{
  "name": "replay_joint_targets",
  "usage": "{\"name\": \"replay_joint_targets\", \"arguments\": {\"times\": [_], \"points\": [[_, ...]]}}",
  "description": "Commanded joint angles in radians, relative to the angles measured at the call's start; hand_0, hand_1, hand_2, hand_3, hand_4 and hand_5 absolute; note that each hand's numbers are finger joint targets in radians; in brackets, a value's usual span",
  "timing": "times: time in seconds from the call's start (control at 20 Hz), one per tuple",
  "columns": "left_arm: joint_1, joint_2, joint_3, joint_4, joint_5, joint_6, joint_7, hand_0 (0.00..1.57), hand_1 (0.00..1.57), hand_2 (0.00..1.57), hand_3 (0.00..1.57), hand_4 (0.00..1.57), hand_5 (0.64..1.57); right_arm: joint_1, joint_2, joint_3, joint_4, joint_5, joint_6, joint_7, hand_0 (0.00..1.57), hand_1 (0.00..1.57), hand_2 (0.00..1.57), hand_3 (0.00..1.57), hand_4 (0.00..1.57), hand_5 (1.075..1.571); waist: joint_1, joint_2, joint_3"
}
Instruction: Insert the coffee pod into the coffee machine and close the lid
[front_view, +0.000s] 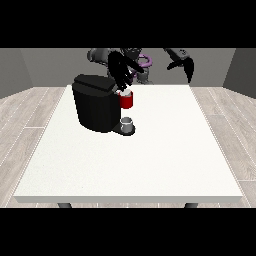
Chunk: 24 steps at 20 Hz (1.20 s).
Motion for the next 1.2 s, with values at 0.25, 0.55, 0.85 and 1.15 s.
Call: {"name": "replay_joint_targets", "arguments": {"times": [0.25,0.55,0.85,1.15], "points": [[-0.094,-0.004,-0.022,-0.004,0.013,-0.034,0.005,0.00,0.00,0.00,0.00,0.00,1.571,-0.137,0.046,0.024,-0.083,-0.028,0.036,-0.164,0.00,0.00,0.00,0.00,0.00,1.571,0.171,0.095,-0.0373],[-0.154,-0.006,-0.018,-0.026,0.027,-0.033,0.053,0.00,0.00,0.00,0.00,0.30,1.571,-0.225,0.101,0.020,0.010,-0.042,0.010,-0.256,0.00,0.00,0.00,0.00,0.00,1.571,0.167,0.145,-0.0396],[-0.121,0.027,-0.003,-0.027,0.041,-0.062,0.038,0.00,0.00,0.00,0.00,0.34,1.571,-0.254,0.143,0.037,0.084,-0.024,-0.010,-0.342,0.00,0.00,0.00,0.00,0.00,1.571,0.129,0.131,-0.0401],[-0.068,0.007,0.000,-0.045,0.042,-0.033,0.065,0.00,0.00,0.00,0.00,0.27,1.571,-0.174,0.268,0.089,0.098,-0.036,-0.025,-0.477,0.00,0.00,0.00,0.00,0.00,1.571,0.065,0.063,-0.0398]]}}
